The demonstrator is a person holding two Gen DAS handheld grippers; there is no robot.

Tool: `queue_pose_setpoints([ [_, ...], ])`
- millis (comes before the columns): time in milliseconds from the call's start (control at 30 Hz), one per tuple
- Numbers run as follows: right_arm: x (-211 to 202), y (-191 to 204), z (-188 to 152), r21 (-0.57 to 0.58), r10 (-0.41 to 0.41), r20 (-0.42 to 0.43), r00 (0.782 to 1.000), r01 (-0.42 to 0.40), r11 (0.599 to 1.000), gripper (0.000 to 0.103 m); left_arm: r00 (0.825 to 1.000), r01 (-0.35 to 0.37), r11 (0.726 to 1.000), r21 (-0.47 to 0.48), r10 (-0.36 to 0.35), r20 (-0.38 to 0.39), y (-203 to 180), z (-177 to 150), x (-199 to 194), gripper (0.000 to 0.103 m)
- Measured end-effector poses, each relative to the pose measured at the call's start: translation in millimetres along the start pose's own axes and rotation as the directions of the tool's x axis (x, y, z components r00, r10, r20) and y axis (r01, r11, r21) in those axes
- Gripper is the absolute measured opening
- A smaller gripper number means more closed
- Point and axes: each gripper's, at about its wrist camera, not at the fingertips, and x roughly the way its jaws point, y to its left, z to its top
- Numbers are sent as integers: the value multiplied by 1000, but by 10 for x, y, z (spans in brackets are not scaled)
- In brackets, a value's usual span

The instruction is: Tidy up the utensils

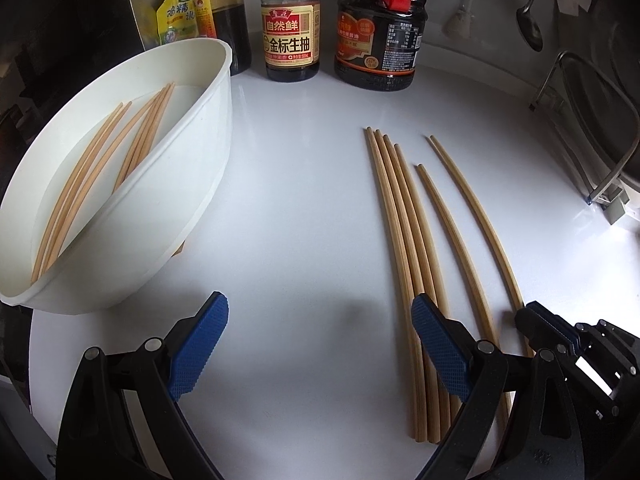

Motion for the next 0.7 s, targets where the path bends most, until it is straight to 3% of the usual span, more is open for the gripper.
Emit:
queue_pose_setpoints([
  [467,-113,-162,-122,60,-1,1,1000,1,998,7,1000,-27,1000,14,27,-11,-84,-9,112,93],
  [600,-101,-166,-67,65,-4,15,1000,3,998,21,999,-46,999,26,46,-20,-94,-7,130,95],
  [700,-90,-168,-24,63,-10,19,1000,8,998,21,998,-57,998,34,58,-30,-100,-21,145,95],
])
